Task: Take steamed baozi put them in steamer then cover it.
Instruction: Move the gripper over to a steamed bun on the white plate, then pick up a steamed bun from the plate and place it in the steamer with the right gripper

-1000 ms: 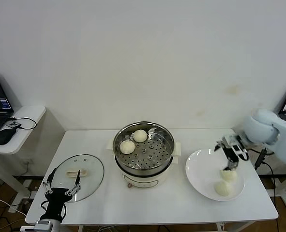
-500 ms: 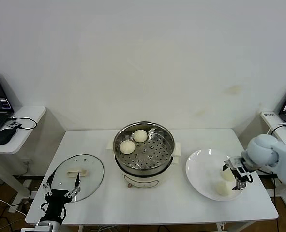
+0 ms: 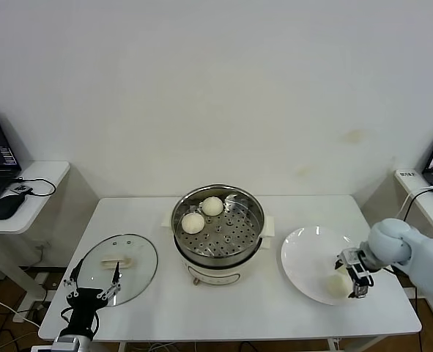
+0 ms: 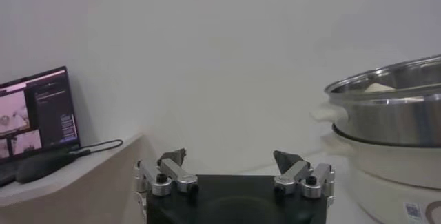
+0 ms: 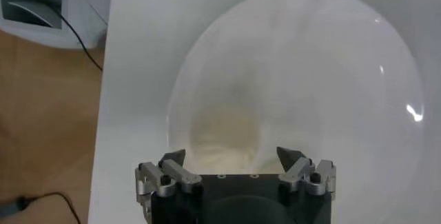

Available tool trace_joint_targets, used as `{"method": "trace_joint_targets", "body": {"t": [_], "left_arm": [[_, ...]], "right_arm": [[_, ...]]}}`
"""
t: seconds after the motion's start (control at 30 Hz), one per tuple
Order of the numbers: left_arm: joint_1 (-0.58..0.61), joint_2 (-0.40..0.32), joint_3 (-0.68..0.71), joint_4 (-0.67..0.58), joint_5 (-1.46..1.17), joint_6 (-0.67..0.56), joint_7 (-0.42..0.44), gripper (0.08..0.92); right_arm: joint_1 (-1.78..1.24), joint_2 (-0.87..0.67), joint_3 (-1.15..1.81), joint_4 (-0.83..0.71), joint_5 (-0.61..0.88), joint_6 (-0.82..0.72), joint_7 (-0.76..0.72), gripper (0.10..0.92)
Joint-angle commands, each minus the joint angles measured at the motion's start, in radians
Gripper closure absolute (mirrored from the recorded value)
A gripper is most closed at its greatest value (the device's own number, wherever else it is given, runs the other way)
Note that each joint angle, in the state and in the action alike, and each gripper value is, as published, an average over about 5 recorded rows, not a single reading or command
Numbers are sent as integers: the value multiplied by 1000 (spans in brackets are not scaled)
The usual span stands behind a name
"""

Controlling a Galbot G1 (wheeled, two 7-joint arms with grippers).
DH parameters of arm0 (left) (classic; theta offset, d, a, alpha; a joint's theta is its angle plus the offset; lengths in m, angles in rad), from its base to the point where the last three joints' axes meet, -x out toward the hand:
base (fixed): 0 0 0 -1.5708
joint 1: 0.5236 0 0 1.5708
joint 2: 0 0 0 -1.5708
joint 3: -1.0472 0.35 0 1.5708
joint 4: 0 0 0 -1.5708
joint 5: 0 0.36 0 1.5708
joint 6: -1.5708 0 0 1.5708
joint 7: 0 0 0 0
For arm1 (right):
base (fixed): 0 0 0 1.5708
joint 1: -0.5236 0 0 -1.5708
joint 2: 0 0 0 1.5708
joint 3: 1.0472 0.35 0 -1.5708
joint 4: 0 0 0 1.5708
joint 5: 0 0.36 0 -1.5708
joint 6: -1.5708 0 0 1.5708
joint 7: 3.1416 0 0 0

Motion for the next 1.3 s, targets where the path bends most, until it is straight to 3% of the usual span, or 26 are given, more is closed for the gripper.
{"method": "trace_joint_targets", "body": {"t": [0.03, 0.4, 0.9, 1.3], "left_arm": [[-1, 0, 0, 1, 0, 1, 0, 177], [-3, -3, 4, 0, 0, 1, 0, 177], [-20, 4, 21, -1, -2, 4, 1, 177], [-22, 15, 20, -10, -7, 3, 2, 177]], "right_arm": [[-41, 19, 28, -24, -5, -7, 4, 251], [1, 18, 16, -21, 25, -18, -1, 411], [541, 2, -184, 7, 263, -43, -42, 421], [929, 297, -472, -27, 424, -70, 26, 414]]}}
